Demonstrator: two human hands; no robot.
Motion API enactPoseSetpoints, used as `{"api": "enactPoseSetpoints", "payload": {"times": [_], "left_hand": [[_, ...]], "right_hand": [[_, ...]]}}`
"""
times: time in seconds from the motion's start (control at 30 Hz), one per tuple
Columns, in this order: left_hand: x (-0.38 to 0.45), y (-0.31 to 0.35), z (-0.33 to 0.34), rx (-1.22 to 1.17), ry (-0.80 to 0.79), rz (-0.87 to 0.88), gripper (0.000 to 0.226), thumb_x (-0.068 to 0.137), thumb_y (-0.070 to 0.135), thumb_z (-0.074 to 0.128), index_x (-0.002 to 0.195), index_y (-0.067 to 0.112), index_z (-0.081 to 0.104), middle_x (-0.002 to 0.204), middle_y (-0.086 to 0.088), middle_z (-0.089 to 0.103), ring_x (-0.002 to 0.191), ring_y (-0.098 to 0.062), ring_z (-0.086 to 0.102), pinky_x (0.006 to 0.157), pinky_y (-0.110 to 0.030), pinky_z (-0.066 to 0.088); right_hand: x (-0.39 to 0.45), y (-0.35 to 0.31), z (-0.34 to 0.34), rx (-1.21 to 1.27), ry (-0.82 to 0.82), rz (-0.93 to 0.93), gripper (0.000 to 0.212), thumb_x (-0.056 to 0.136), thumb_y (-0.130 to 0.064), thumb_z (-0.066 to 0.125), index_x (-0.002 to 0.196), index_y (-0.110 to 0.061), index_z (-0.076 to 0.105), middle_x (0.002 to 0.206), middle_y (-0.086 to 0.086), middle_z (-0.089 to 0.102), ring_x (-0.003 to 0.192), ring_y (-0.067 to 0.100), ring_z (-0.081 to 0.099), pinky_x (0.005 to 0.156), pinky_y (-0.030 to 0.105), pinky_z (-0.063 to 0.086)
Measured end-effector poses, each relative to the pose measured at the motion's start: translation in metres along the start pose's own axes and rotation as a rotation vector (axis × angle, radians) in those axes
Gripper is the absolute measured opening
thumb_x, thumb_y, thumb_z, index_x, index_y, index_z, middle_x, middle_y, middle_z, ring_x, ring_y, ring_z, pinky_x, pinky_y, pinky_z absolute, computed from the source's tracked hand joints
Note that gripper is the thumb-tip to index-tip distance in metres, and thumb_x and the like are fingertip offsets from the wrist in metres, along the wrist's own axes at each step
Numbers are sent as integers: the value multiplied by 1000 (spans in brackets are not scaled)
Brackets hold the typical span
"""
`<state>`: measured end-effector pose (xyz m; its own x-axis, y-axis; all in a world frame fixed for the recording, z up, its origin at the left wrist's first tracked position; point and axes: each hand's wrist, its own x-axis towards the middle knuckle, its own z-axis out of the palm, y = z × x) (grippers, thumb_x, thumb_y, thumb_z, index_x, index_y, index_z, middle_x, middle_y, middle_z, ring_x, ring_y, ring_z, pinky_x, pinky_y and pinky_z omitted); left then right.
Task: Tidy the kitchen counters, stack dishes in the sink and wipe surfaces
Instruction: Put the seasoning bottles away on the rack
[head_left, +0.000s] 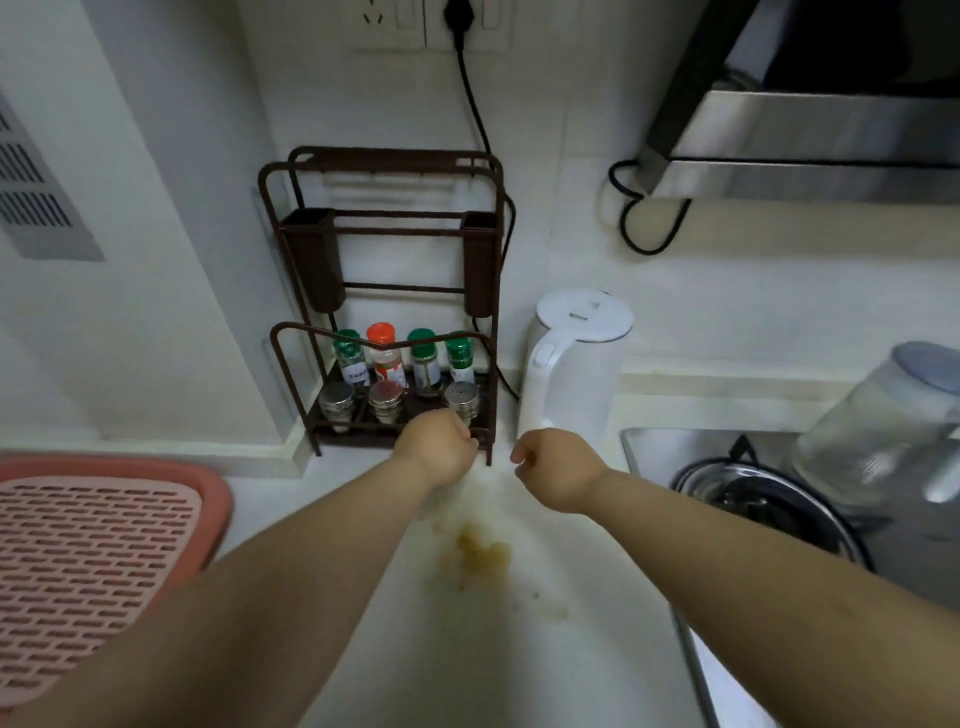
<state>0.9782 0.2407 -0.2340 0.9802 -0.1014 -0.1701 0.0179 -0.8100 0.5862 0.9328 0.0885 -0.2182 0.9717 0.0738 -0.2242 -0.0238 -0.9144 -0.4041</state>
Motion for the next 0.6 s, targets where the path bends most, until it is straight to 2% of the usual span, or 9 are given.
{"api": "enactPoseSetpoints", "payload": {"times": [0.07, 0.1, 0.23, 0.37, 0.47, 0.53, 0.6], "left_hand": [[-16, 20, 13, 5, -27, 36, 21, 88, 25, 57, 69, 16, 56, 92, -6, 67, 96, -27, 61, 88, -33, 50], [-23, 30, 19, 0, -36, 44, 23, 87, 26, 57, 66, 18, 55, 90, -5, 66, 95, -26, 62, 86, -32, 49], [-58, 87, 59, -1, -67, 102, 18, 87, 30, 56, 72, 20, 58, 91, 0, 63, 95, -22, 60, 83, -27, 46], [-104, 165, 119, 41, -138, 214, 17, 88, 24, 53, 74, 17, 62, 98, -5, 69, 96, -23, 61, 80, -26, 46], [-143, 227, 175, 27, -165, 264, 18, 86, 20, 54, 70, 19, 62, 98, -5, 71, 99, -23, 63, 86, -26, 48], [-175, 274, 221, 16, -215, 330, 17, 86, 15, 53, 75, 19, 65, 97, -4, 71, 97, -22, 63, 82, -23, 46], [-202, 312, 261, 16, -285, 400, 15, 87, 14, 52, 81, 19, 64, 93, -3, 69, 89, -20, 62, 73, -22, 44]], "right_hand": [[-22, 19, -6, -16, -33, 5, 29, 96, -18, 46, 120, -13, 61, 126, 7, 58, 117, 24, 53, 91, 24, 40], [-32, 28, -8, -22, -52, 2, 29, 96, -20, 46, 120, -13, 61, 126, 6, 58, 116, 23, 53, 90, 23, 40], [-87, 78, -25, -49, -96, 29, 28, 96, -25, 48, 120, -15, 61, 126, 3, 59, 116, 22, 55, 93, 24, 41], [-160, 158, -43, -96, -68, 68, 18, 94, -18, 47, 87, -15, 64, 107, 9, 65, 97, 24, 58, 81, 28, 43], [-225, 226, -58, -121, -55, 154, 25, 94, -16, 46, 100, -6, 67, 112, 13, 66, 98, 27, 60, 82, 29, 44], [-277, 280, -70, -86, -43, 218, 28, 94, -18, 47, 108, -5, 67, 111, 14, 66, 104, 30, 60, 85, 30, 46], [-320, 325, -80, -37, -33, 304, 30, 95, -22, 47, 110, -5, 67, 103, 12, 64, 100, 28, 60, 82, 28, 46]]}}
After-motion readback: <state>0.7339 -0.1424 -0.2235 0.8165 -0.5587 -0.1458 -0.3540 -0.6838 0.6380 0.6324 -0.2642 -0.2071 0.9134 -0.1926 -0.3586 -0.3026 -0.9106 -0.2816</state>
